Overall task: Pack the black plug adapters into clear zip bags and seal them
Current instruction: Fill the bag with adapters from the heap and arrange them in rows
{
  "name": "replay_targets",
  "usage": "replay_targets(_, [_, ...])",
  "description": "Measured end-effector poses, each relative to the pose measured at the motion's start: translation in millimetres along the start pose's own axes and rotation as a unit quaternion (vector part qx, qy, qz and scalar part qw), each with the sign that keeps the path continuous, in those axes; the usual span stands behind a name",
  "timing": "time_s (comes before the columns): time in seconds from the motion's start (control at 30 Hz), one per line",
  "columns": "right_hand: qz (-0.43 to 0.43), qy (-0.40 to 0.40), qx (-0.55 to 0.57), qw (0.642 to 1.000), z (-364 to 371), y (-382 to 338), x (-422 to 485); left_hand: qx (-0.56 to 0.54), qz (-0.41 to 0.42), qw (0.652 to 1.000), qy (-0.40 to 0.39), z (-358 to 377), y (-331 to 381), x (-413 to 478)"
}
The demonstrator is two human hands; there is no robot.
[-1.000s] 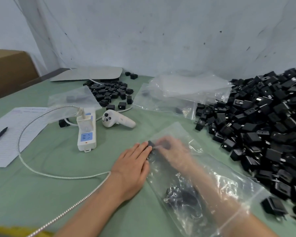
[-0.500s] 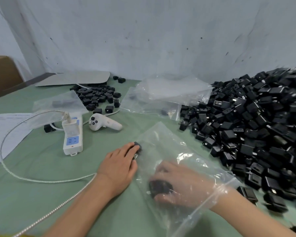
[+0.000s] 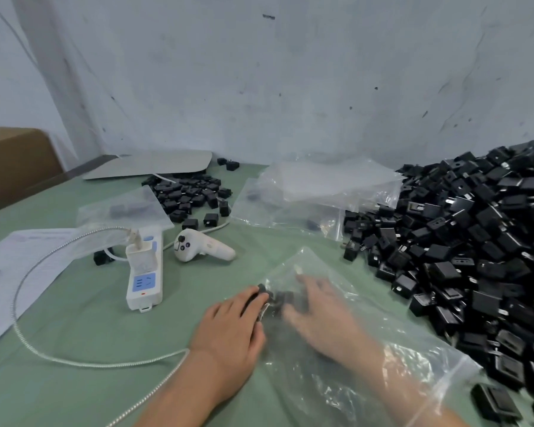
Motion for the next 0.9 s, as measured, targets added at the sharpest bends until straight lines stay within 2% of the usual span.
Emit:
replay_targets(0.1, [0.009, -0.01, -0.038, 0.999, -4.0, -2.8, 3.5, -0.005, 0.006, 1.0, 0.003, -0.5, -1.2, -0.8])
replay_targets(0.23, [0.013, 0.015, -0.086, 0.996, -7.2, -8.8, 10.1, -0.002, 0.008, 1.0, 0.002, 1.2, -2.8, -0.4])
replay_targets(0.33, [-0.005, -0.005, -0.042, 0.999, 5.5, -9.8, 18.2, 0.0, 0.006, 1.0, 0.0, 3.3, -4.6, 0.6])
replay_targets(0.47, [0.01, 0.056, -0.054, 0.997, 2.5, -3.4, 21.4, -0.002, 0.004, 1.0, -0.006, 3.4, -5.0, 1.2])
replay_targets(0.57, [0.01, 0.056, -0.049, 0.997, -3.2, -8.9, 19.6, -0.004, 0.005, 1.0, -0.003, 0.7, -3.7, 3.2])
replay_targets(0.73, [0.048, 0.022, -0.096, 0.994, -7.5, -9.8, 22.5, -0.018, 0.033, 0.999, -0.008, -1.1, 1.2, 15.7])
replay_targets(0.9, [0.015, -0.006, -0.041, 0.999, -11.3, -10.1, 8.5, -0.018, 0.044, 0.999, -0.015, 3.6, 2.3, 21.9])
Point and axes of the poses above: each hand's wrist, its own x-axis towards the middle knuckle, its own z-axis out of the palm, y = z × x, the point moved 6 cm from there along x, towards the middle knuckle, and after that the axes turned 15 degrees about -y, right-handed, at the moved point
